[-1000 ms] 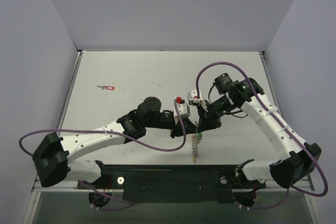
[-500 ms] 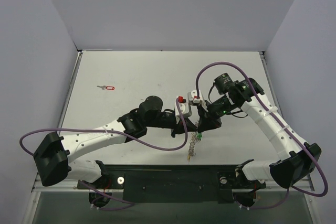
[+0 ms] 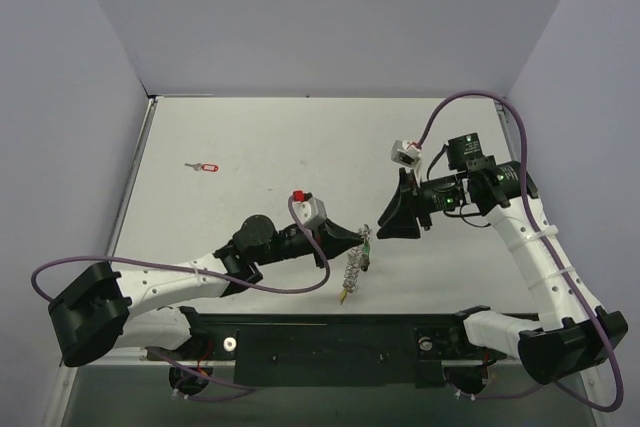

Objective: Put the keys on the keyring

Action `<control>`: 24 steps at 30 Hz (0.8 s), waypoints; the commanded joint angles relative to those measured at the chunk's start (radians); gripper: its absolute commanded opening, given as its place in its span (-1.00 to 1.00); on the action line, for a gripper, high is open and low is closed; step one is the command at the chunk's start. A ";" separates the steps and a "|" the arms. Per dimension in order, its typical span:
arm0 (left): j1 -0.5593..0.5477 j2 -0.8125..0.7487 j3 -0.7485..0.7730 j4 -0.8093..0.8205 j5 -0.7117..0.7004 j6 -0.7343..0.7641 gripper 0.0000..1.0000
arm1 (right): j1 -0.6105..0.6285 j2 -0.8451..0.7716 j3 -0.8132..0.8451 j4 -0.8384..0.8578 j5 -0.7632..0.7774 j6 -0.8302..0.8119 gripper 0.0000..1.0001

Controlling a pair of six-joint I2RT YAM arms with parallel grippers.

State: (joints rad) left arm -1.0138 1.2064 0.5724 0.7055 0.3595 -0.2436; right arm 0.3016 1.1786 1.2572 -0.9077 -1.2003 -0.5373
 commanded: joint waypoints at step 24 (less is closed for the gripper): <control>0.020 0.019 -0.037 0.580 -0.082 -0.256 -1.00 | 0.010 -0.010 -0.024 0.161 -0.142 0.267 -0.13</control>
State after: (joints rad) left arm -1.0061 1.2274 0.5121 1.1744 0.2493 -0.4713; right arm 0.2680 1.1759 1.2034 -0.7170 -1.2919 -0.1978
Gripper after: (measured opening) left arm 0.018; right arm 0.421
